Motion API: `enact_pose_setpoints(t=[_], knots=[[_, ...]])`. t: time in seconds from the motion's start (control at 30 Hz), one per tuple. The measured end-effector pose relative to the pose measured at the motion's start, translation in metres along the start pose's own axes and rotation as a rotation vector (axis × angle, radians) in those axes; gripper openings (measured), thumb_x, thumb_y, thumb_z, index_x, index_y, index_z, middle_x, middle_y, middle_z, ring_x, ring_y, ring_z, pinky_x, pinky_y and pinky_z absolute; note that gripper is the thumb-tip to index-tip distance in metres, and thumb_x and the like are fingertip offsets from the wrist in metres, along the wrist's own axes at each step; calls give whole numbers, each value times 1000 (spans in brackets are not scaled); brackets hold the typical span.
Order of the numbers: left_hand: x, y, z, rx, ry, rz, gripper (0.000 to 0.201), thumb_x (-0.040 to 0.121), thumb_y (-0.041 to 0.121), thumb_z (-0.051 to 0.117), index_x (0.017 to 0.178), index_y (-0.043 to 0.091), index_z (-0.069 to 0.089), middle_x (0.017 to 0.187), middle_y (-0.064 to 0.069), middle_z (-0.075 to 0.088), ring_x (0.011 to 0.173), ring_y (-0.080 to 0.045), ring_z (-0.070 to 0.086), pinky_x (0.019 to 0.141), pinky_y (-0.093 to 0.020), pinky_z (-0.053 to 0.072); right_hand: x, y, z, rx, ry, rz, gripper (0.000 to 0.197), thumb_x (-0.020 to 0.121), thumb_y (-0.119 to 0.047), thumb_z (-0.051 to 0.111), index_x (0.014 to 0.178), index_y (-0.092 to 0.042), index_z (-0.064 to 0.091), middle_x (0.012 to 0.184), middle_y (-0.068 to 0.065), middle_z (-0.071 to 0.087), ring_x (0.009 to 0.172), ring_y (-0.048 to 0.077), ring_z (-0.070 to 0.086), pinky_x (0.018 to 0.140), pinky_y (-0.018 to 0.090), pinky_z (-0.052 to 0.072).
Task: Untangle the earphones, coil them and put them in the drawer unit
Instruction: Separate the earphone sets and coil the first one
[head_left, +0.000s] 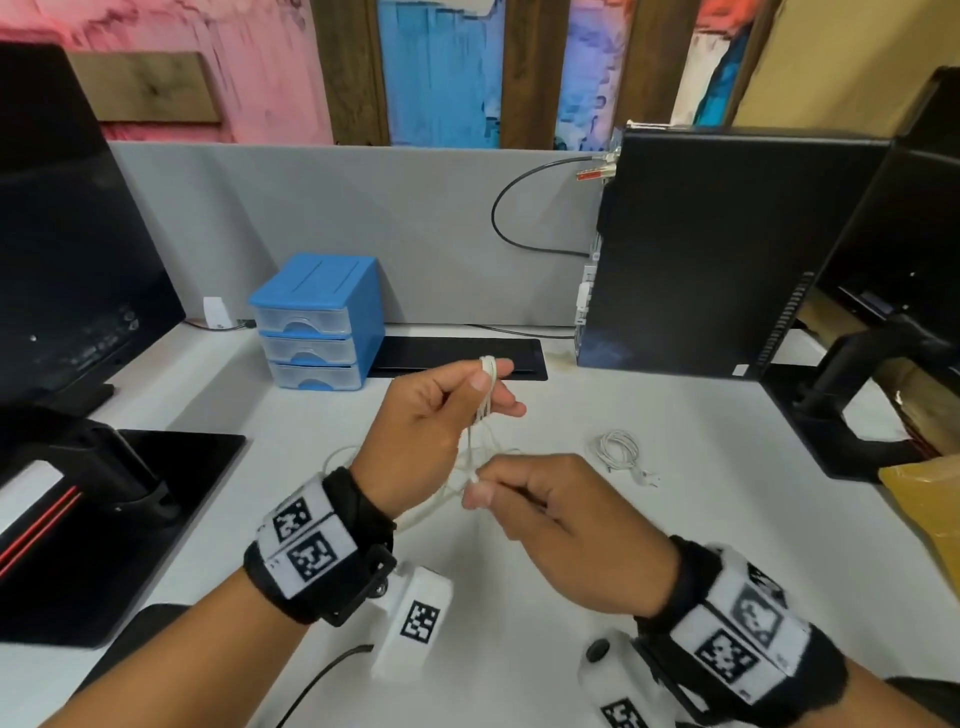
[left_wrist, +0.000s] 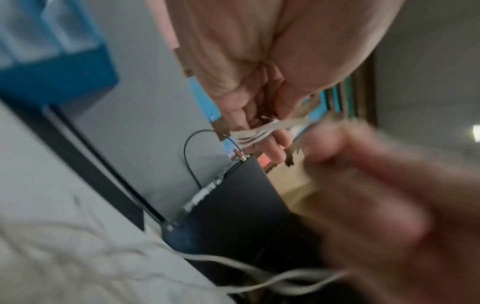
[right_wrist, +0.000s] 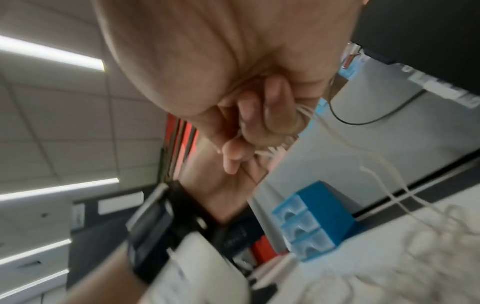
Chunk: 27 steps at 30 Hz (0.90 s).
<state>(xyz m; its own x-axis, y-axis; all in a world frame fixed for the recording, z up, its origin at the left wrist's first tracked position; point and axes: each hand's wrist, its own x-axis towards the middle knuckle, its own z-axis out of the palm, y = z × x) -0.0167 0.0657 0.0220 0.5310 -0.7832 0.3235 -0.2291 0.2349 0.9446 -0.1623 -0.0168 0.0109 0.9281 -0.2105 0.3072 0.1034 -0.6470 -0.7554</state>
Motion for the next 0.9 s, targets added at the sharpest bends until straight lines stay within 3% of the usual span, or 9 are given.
enact_pose_setpoints(t=[0.1, 0.27, 0.4, 0.47, 0.57, 0.63, 0.77, 0.83, 0.9], knots=[[-4, -11, -1, 140, -144, 2, 32, 102, 17, 47, 86, 6, 73, 88, 2, 74, 96, -10, 68, 92, -32, 50, 2, -23, -22, 7, 157, -110, 22, 99, -19, 48, 88, -16, 67, 65, -9, 54, 59, 7, 49, 62, 21, 41], [-11, 8, 7, -137, -367, -176, 40, 100, 26, 45, 106, -8, 65, 75, 1, 67, 78, -22, 69, 91, -40, 52, 15, 7, -51, 59, 453, -8, 24, 100, -10, 49, 83, -16, 65, 59, -15, 51, 54, 4, 45, 56, 14, 35], [-10, 18, 9, -335, -323, -150, 41, 98, 23, 44, 111, -12, 61, 76, -1, 66, 80, -22, 69, 85, -38, 53, 15, 28, -23, 127, 289, 104, 38, 99, -8, 49, 71, -28, 66, 61, -16, 57, 58, 0, 48, 66, 22, 41], [-6, 19, 7, -413, -211, -156, 35, 100, 21, 45, 110, -9, 61, 79, 0, 68, 84, -22, 70, 79, -35, 54, 10, 30, -4, 90, 128, 151, 29, 93, -20, 50, 74, -30, 68, 64, -12, 58, 60, 1, 48, 67, 26, 41], [2, 12, -2, -223, -22, -104, 31, 101, 17, 42, 97, -2, 67, 92, 3, 74, 91, -21, 72, 88, -29, 54, 3, 19, 5, 53, -66, 94, 24, 97, -25, 48, 88, -18, 70, 67, -15, 56, 62, 6, 48, 66, 26, 42], [5, 3, -9, -31, 17, -46, 35, 103, 19, 43, 85, 3, 70, 102, 0, 75, 94, -23, 72, 92, -33, 53, 2, 4, -1, 72, -71, 45, 24, 99, -23, 46, 91, -15, 68, 64, -14, 53, 60, 12, 48, 62, 27, 42], [-1, 1, -6, 141, -149, -72, 37, 103, 18, 45, 76, 11, 70, 81, 5, 74, 77, -14, 67, 81, -30, 50, 6, -13, -27, 118, 234, -76, 21, 99, -17, 46, 87, -11, 63, 65, -7, 50, 60, 7, 46, 59, 22, 40], [-4, 6, 0, 45, -276, -171, 35, 103, 14, 43, 88, -4, 70, 82, 2, 72, 77, -16, 68, 87, -32, 51, 11, -5, -38, 76, 414, -91, 20, 99, -15, 46, 87, -10, 62, 64, -11, 49, 58, 4, 45, 58, 17, 37], [-9, 13, 6, -140, -355, -249, 33, 101, 18, 45, 102, -5, 69, 80, -2, 69, 77, -22, 69, 92, -40, 50, 16, 13, -41, 48, 508, -29, 21, 101, -13, 47, 86, -13, 63, 64, -9, 50, 58, 5, 45, 58, 17, 37]])
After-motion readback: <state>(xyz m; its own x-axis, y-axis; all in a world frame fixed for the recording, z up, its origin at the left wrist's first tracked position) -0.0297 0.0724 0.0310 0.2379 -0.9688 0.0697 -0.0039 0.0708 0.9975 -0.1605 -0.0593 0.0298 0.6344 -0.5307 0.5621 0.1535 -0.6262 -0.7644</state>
